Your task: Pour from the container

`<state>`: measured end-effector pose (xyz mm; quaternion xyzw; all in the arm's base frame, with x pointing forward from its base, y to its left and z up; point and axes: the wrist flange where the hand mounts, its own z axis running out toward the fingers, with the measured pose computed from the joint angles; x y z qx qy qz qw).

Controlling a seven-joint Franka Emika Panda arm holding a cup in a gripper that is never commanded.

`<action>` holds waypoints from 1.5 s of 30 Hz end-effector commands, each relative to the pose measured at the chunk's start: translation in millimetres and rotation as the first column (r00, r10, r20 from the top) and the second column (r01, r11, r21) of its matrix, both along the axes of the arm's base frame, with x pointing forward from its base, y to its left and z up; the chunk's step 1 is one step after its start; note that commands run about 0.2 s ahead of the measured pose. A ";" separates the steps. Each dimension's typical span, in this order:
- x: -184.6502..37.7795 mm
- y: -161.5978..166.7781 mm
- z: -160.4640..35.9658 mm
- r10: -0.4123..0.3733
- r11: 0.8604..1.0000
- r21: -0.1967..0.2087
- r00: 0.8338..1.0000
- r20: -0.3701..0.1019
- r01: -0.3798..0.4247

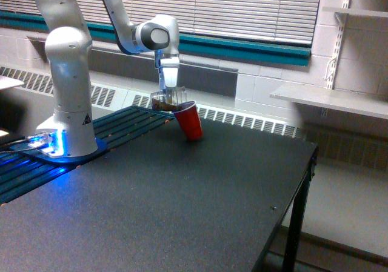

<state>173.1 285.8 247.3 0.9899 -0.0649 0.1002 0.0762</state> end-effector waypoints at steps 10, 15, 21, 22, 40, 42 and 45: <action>13.7 -2.1 18.7 -0.013 1.000 0.005 0.999 0.051 0.013; 14.9 -0.7 20.1 0.000 1.000 -0.007 0.999 0.055 0.000; 19.1 2.2 21.7 0.009 1.000 -0.013 0.998 0.058 -0.008; 20.0 2.9 22.0 0.011 1.000 -0.015 0.998 0.058 -0.011; 31.1 25.4 26.0 0.094 0.994 -0.063 0.995 0.044 -0.092; 33.0 27.4 25.8 0.100 0.993 -0.067 0.994 0.038 -0.098; 34.5 30.6 25.1 0.113 0.991 -0.075 0.993 0.028 -0.111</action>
